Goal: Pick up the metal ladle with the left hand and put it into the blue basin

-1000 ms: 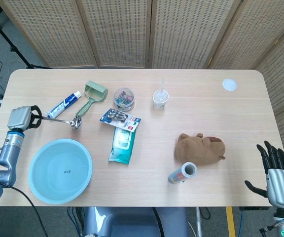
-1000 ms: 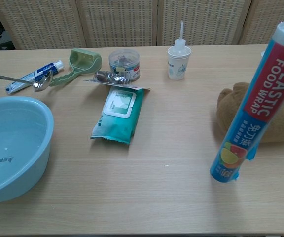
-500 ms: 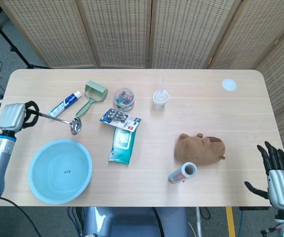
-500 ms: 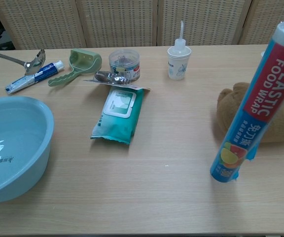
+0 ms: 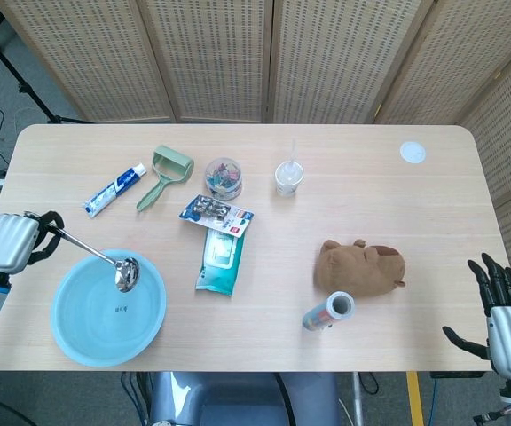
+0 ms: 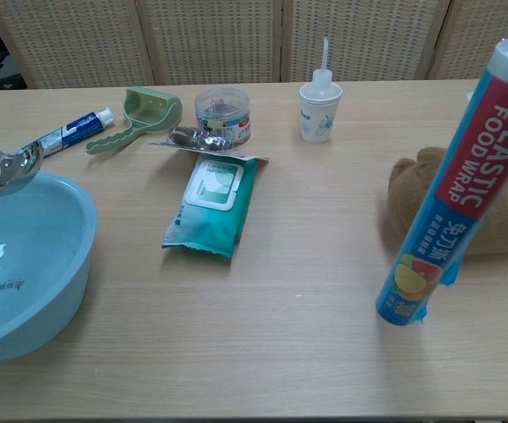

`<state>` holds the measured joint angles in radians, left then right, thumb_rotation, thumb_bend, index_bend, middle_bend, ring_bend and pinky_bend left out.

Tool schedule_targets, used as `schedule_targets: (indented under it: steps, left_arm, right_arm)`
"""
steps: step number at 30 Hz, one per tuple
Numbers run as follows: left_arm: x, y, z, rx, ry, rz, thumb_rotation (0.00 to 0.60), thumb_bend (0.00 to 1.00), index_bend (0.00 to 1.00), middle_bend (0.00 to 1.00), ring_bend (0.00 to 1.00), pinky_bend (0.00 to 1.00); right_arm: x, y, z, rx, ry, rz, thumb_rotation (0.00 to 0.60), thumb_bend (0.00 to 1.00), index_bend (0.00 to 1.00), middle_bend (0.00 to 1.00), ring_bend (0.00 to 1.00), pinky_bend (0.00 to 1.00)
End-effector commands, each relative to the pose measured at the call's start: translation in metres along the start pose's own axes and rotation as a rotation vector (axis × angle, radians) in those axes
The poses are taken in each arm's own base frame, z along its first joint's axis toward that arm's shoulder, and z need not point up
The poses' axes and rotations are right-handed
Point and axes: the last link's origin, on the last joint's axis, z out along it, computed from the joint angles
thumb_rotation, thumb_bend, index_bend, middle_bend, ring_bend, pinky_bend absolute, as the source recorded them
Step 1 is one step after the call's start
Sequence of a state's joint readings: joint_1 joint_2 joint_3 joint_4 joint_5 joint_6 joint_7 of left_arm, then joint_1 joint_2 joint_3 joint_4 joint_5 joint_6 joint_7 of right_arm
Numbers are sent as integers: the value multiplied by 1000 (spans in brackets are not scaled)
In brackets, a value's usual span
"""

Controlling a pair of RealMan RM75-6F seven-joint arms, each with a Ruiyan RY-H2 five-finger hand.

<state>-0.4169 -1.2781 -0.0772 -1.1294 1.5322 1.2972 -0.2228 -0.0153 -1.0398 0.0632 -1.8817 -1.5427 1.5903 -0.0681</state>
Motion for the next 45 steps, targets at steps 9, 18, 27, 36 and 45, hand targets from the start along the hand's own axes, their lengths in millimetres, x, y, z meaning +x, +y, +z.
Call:
schedule_targets:
  steps: [9, 18, 27, 36, 45]
  left_arm:
    - [-13, 4, -23, -115, -219, 180, 600, 597, 865, 975, 914, 862]
    - [-31, 21, -19, -153, -356, 258, 600, 598, 869, 971, 912, 862]
    - [-31, 46, -8, -171, -415, 379, 600, 603, 878, 971, 912, 862]
    - [-26, 58, 1, -157, -429, 443, 600, 611, 889, 971, 912, 862]
    - [-19, 64, 11, -126, -390, 442, 600, 614, 892, 971, 912, 861]
  right_arm:
    - [1, 1, 1, -1, 6, 3, 600, 0, 0, 0, 0, 0]
    - [2, 2, 1, -5, 10, 5, 600, 0, 0, 0, 0, 0]
    - [5, 2, 1, -5, 14, 10, 600, 0, 0, 0, 0, 0]
    - [6, 3, 1, -5, 16, 14, 600, 0, 0, 0, 0, 0]
    - [7, 3, 1, -6, 16, 16, 600, 0, 0, 0, 0, 0]
